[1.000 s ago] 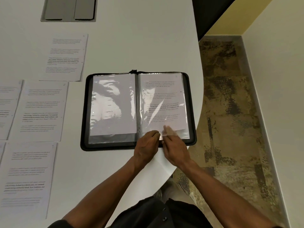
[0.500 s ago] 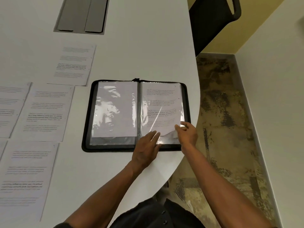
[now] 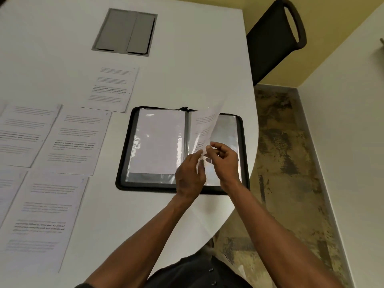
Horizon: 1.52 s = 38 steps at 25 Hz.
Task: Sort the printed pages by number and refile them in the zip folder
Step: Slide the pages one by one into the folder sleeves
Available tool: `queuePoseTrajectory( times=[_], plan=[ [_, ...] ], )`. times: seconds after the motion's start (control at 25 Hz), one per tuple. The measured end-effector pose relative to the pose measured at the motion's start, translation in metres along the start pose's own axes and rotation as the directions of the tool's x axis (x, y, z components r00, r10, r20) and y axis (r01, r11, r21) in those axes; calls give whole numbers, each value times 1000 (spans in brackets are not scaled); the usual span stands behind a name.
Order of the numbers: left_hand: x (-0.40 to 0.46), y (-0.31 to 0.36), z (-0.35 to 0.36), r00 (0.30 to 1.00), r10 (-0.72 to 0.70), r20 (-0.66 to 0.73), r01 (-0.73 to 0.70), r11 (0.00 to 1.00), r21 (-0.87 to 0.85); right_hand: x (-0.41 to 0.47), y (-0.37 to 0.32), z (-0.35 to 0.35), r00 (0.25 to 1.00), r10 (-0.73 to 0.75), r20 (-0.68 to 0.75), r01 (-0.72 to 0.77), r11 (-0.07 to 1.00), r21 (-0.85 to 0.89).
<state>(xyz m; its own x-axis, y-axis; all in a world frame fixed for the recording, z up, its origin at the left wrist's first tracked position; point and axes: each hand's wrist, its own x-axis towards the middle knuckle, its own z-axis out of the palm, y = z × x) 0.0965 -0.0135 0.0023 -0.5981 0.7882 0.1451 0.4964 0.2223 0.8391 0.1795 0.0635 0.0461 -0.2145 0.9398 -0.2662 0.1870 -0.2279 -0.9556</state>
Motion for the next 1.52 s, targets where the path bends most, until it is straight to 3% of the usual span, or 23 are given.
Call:
queuePoseTrajectory(
  times=[0.12, 0.24, 0.36, 0.48, 0.64, 0.76, 1.04, 1.28, 1.4, 1.52],
  plan=[
    [3, -6, -30, 984, -120, -134, 110, 991, -79, -13, -4, 15, 996, -24, 88, 27, 999, -40],
    [2, -29, -64, 946, -237, -221, 220, 970, -102, -24, 7, 24, 967, 17, 254, 77, 932, -354],
    [-6, -54, -90, 889, -388, -244, 347, 918, -193, -27, 36, 38, 847, 148, 510, 305, 650, -696],
    [-10, -70, -110, 853, -471, -225, 422, 876, -235, -27, 61, 56, 730, 334, 597, 449, 424, -786],
    [-9, -105, -130, 939, -336, -77, 340, 940, 41, -30, 77, 77, 660, 452, 600, 587, 189, -788],
    [-5, -124, -143, 953, -294, 67, 270, 931, 247, -35, 82, 88, 657, 484, 578, 592, 143, -793],
    [-8, -168, -143, 951, -270, 151, 149, 827, 542, -35, 93, 89, 678, 471, 564, 619, 46, -784],
    [-15, -179, -140, 947, -264, 184, 113, 807, 580, -37, 96, 92, 679, 471, 563, 619, 44, -784],
    [-10, -172, -137, 927, -308, 216, 87, 735, 673, -33, 89, 95, 673, 472, 569, 628, 41, -777],
    [-8, -164, -134, 866, -406, 292, 70, 676, 733, -28, 78, 102, 710, 326, 625, 645, 55, -762]
  ],
)
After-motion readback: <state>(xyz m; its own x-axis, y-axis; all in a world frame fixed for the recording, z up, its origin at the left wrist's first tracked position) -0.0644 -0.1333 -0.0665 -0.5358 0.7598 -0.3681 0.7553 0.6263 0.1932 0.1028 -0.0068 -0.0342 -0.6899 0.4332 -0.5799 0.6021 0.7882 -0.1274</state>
